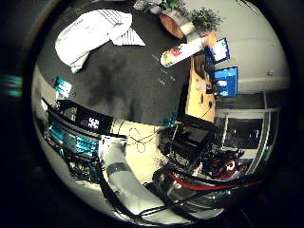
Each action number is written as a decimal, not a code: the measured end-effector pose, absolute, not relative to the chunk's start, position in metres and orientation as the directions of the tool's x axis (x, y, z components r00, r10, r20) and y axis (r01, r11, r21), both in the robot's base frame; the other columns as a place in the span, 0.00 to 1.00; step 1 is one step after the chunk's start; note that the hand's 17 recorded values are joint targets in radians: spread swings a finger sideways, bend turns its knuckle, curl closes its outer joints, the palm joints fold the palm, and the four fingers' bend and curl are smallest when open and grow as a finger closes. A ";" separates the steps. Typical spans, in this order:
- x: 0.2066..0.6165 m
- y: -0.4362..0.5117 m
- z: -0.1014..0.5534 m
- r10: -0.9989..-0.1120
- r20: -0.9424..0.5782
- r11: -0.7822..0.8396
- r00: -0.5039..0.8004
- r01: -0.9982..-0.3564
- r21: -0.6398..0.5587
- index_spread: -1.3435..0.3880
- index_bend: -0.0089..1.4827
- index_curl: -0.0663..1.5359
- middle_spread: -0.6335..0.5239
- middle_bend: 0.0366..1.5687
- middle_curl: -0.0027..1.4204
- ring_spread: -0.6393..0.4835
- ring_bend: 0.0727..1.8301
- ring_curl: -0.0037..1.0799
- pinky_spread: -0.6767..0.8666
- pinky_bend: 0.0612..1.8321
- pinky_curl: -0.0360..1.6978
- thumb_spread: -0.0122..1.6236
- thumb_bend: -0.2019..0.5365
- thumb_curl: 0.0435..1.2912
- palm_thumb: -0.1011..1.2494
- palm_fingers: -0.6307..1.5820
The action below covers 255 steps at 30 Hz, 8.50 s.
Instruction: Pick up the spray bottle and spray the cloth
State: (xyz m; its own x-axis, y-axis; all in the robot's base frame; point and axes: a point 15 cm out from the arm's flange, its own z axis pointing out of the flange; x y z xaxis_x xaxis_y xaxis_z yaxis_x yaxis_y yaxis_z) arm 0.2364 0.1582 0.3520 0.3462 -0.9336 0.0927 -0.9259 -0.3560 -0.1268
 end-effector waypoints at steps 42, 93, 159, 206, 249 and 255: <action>0.295 0.092 0.446 -0.982 -0.023 -0.162 0.186 -0.905 -0.394 0.51 0.13 0.23 0.51 0.10 0.21 0.78 0.15 0.18 0.86 0.38 0.07 0.59 0.24 0.43 0.66 0.47; 0.374 -0.125 0.475 -0.720 -0.691 0.604 -0.056 -0.540 -0.586 0.71 0.12 0.23 0.75 0.10 0.22 0.87 0.19 0.19 0.84 0.53 0.08 0.61 0.24 0.41 0.58 0.39; 0.537 -0.096 0.284 -0.376 -0.919 0.797 0.116 -0.465 -0.385 0.55 0.10 0.17 0.25 0.39 0.34 0.27 0.61 0.45 0.20 0.66 0.18 0.55 0.24 0.43 0.67 0.73; 0.391 0.020 0.445 -0.834 -0.517 0.161 0.195 -0.809 -0.565 0.63 0.77 0.43 0.39 0.84 0.46 0.38 0.76 0.52 0.23 0.69 0.36 0.52 0.26 0.83 0.83 0.85; 0.469 0.187 0.361 -0.817 -0.546 -0.239 0.186 -0.971 0.026 0.63 0.78 0.42 0.39 0.84 0.45 0.39 0.76 0.51 0.24 0.68 0.38 0.53 0.26 0.84 0.83 0.85; 0.456 0.181 0.444 -0.805 -0.530 -0.250 0.265 -0.963 -0.102 0.63 0.78 0.42 0.39 0.84 0.45 0.39 0.76 0.51 0.24 0.68 0.38 0.54 0.26 0.84 0.83 0.85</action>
